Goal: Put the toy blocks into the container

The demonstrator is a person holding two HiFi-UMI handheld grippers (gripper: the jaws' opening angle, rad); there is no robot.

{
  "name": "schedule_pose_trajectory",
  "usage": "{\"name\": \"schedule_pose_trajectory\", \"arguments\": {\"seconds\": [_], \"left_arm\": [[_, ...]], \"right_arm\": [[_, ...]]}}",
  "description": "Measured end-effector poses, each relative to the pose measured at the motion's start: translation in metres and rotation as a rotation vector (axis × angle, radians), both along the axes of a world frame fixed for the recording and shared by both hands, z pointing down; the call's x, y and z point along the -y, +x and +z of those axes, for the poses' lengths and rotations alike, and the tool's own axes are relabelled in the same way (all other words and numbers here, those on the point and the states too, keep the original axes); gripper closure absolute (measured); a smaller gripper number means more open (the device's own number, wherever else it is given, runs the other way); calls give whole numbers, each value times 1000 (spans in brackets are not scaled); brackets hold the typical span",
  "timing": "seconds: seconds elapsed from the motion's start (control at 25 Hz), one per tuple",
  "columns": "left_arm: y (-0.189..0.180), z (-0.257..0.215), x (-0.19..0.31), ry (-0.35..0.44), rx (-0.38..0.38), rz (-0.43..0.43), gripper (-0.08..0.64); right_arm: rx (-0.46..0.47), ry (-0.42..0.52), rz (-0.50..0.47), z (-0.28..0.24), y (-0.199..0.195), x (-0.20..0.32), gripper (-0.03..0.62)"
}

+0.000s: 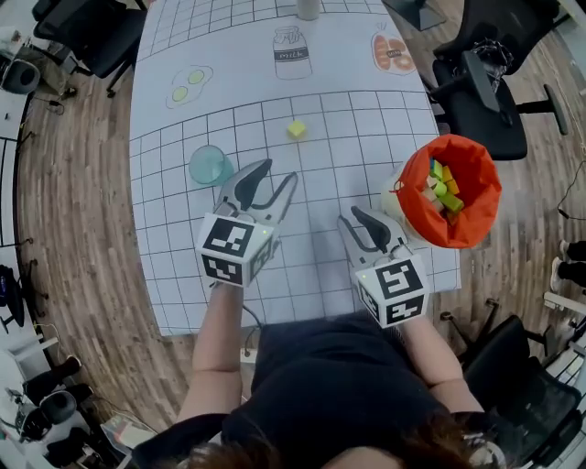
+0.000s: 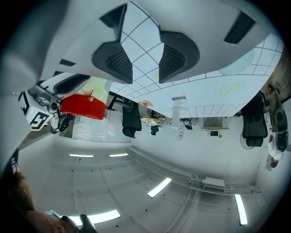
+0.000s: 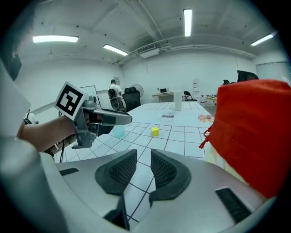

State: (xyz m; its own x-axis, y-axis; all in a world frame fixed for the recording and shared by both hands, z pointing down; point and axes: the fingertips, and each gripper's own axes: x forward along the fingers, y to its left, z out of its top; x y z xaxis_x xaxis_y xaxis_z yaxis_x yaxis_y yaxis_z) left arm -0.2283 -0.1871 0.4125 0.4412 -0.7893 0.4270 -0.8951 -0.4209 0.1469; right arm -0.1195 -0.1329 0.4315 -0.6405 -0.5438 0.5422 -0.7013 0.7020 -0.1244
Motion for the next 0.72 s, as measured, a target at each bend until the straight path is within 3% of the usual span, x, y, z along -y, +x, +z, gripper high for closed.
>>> {"name": "schedule_pose_trajectory", "arguments": {"seconds": [0.32, 0.72], "left_arm": [[3, 30, 45, -50, 3, 18, 376], [1, 69, 86, -99, 27, -19, 373]], "right_arm": [[-45, -48, 48, 30, -4, 21, 482], [-64, -159, 28, 64, -11, 27, 483]]}}
